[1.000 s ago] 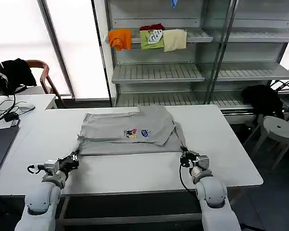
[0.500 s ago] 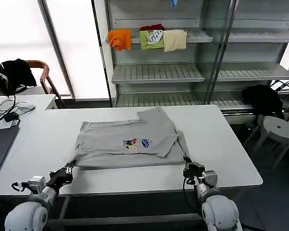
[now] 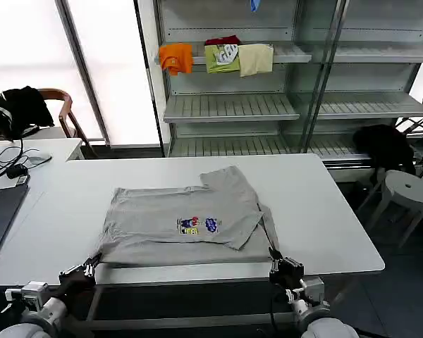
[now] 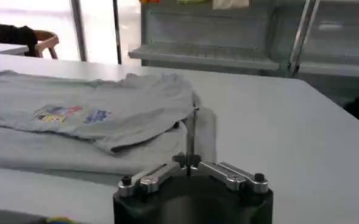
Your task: Fold and organize the clothes.
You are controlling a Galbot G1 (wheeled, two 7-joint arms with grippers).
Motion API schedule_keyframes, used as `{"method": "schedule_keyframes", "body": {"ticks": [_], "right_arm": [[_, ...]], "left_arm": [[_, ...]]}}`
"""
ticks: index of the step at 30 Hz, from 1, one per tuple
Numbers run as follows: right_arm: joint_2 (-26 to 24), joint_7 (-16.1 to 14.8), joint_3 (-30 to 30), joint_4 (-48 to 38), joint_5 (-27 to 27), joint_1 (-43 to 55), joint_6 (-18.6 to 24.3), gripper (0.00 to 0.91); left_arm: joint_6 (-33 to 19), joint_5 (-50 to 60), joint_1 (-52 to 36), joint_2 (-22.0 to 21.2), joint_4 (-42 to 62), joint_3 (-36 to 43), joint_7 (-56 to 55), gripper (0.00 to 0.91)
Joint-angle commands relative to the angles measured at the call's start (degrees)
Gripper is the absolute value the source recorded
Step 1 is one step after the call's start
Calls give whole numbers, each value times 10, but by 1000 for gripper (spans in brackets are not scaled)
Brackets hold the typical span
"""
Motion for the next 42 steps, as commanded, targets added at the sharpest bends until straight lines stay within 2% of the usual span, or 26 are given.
{"method": "schedule_keyframes", "body": {"ticks": [1, 2, 8, 13, 16, 18, 20, 22, 24, 25, 27, 28, 29, 34, 36, 39, 42], "right_arm": [[7, 19, 7, 23, -3, -42, 0, 907], [11, 17, 16, 24, 1, -38, 1, 907], [17, -6, 81, 51, 38, 12, 1, 907], [18, -6, 59, 20, 3, 120, -1, 907], [31, 15, 23, -80, -2, 210, -3, 907], [46, 3, 1, -148, -1, 282, -2, 907], [69, 3, -22, -232, -6, 368, -2, 907], [87, -1, -26, -290, -15, 410, -2, 907], [129, -13, -16, -428, -27, 499, 0, 907], [135, -17, -10, -454, -35, 526, 1, 907], [135, -29, 7, -575, -65, 590, 23, 907], [135, -26, 2, -602, -63, 607, 41, 907], [135, -22, -14, -666, -61, 626, 74, 907], [135, -36, -6, -776, -62, 673, 152, 907], [135, -60, -2, -816, -56, 684, 179, 907], [135, -88, -2, -855, -56, 694, 201, 907], [135, -96, -5, -895, -61, 706, 204, 907]], "left_arm": [[-9, 0, 27, -8, -12, -3, -9, 685], [-10, -1, 24, -10, -14, -4, -12, 907], [-38, 10, -11, -13, -21, -55, -32, 907], [-44, -2, -84, 10, -7, -50, -21, 907], [-33, 9, -174, 5, 35, -19, -4, 907], [-8, 9, -238, 0, 77, 11, 4, 907], [7, 19, -318, -3, 133, 46, 3, 907], [6, 29, -351, -7, 177, 73, 2, 907], [6, 61, -417, -14, 251, 104, 8, 907], [6, 62, -432, -15, 272, 109, 9, 907], [6, 86, -471, -21, 328, 126, 18, 907], [6, 91, -480, -22, 349, 128, 20, 907], [2, 100, -498, -22, 375, 132, 24, 907], [-12, 137, -529, -26, 441, 138, 37, 907], [-19, 145, -533, -26, 462, 138, 41, 907], [-25, 152, -533, -27, 470, 138, 45, 907], [-28, 161, -533, -29, 475, 137, 49, 907]]}}
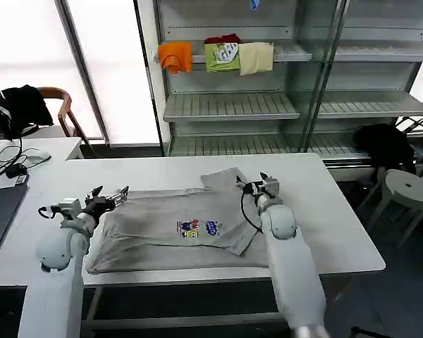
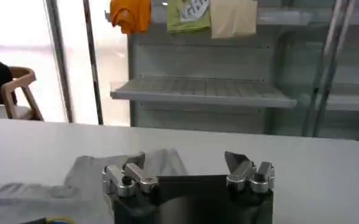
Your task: Fold and organize the clothes.
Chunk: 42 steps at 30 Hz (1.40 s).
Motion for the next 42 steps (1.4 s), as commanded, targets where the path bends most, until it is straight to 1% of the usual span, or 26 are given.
{"method": "schedule_keyframes", "body": {"ticks": [1, 2, 9, 14, 23, 24, 25, 26, 27, 28, 29, 30, 31, 32, 33, 42], "right_arm": [[28, -57, -7, -305, -16, 153, 99, 907], [28, -56, -7, -325, -20, 160, 98, 907], [28, -51, -5, -342, -17, 162, 98, 907], [28, -47, -6, -338, -17, 161, 95, 907], [28, -48, -11, -329, -22, 154, 89, 907], [28, -48, -12, -328, -24, 153, 88, 877], [28, -49, -12, -326, -25, 151, 88, 846], [28, -50, -13, -323, -26, 149, 87, 796], [28, -50, -14, -321, -28, 148, 87, 736], [28, -52, -14, -319, -31, 146, 87, 625], [28, -54, -15, -317, -35, 144, 87, 443], [28, -55, -15, -316, -36, 143, 87, 443], [28, -56, -15, -311, -39, 142, 86, 151], [28, -57, -15, -309, -40, 141, 86, 20], [28, -59, -15, -306, -40, 140, 85, 0], [28, -68, -12, -266, -38, 125, 75, 0]], "left_arm": [[-9, 57, -97, -4, 137, 31, 17, 907], [-9, 60, -97, -4, 138, 31, 18, 907], [-14, 80, -99, -1, 161, 28, 21, 907], [-17, 100, -110, 2, 187, 25, 20, 907], [-21, 110, -104, 7, 203, 24, 23, 897], [-23, 113, -105, 6, 208, 22, 24, 867], [-24, 114, -105, 6, 211, 21, 24, 756], [-26, 118, -105, 6, 214, 21, 23, 635], [-27, 121, -105, 6, 217, 20, 24, 574], [-29, 120, -104, 6, 220, 19, 24, 453], [-29, 120, -104, 6, 220, 19, 26, 403], [-29, 120, -104, 7, 220, 18, 27, 322], [-32, 118, -102, 8, 218, 19, 28, 151], [-33, 118, -102, 8, 218, 19, 30, 60], [-33, 118, -102, 8, 217, 19, 30, 10], [-35, 108, -98, 4, 209, 22, 42, 10]]}}
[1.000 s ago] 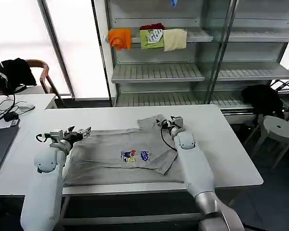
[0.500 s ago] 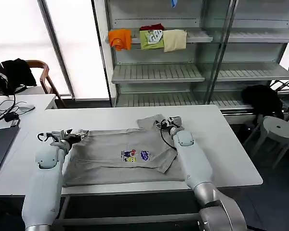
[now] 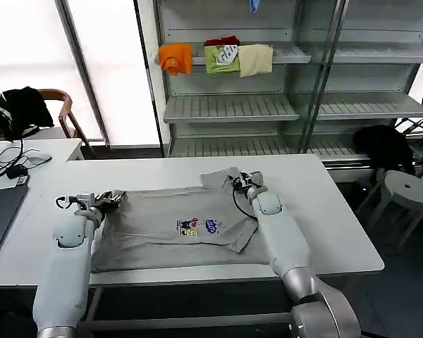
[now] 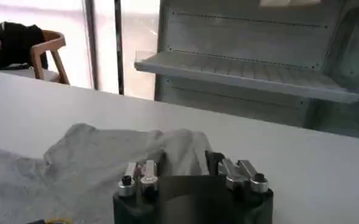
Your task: Fold and organize the clothes.
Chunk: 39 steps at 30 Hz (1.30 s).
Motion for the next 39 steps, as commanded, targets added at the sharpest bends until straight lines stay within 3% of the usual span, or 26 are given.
{"method": "schedule_keyframes", "body": {"ticks": [1, 11, 20, 39], "right_arm": [[29, -5, 2, 37, 2, -12, -7, 0], [29, 5, 4, 161, 17, -49, -14, 0], [28, 18, -30, 337, 35, -113, -72, 0], [-43, 3, -32, 593, 68, -328, -122, 0]], "left_arm": [[-6, -1, 2, -2, 5, 3, 8, 10], [-29, -71, 10, -2, -41, 4, 0, 0], [-28, -143, 49, 2, -136, -3, -9, 0], [-36, -261, 197, 57, -234, -39, 25, 0]]}}
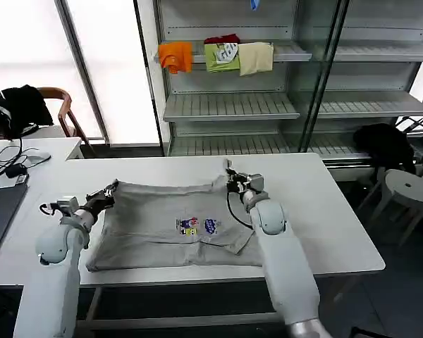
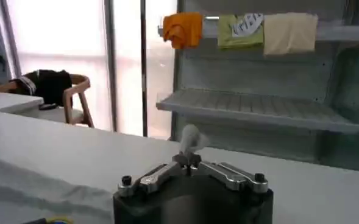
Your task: Fold and organize the clothes.
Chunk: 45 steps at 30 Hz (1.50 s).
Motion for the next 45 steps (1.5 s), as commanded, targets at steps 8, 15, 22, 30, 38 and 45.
{"method": "schedule_keyframes", "body": {"ticks": [8, 15, 22, 30, 38, 45], "right_arm": [[-60, -12, 13, 242, 23, -213, -24, 0], [-61, -14, 16, 261, 22, -256, -16, 0], [-68, -16, 19, 274, 30, -270, -14, 0], [-87, -23, 23, 312, 40, -297, -14, 0], [-95, -26, 26, 334, 45, -317, -13, 0], [-97, -23, 26, 341, 26, -331, -17, 0]], "left_arm": [[-17, -96, 127, 44, -76, -24, 36, 0], [-14, -93, 153, 50, -85, -37, 45, 0], [-13, -96, 174, 61, -99, -56, 56, 0], [-18, -91, 199, 59, -109, -68, 67, 0], [-26, -75, 205, 54, -111, -62, 74, 10], [-32, -57, 205, 50, -111, -53, 74, 10]]}}
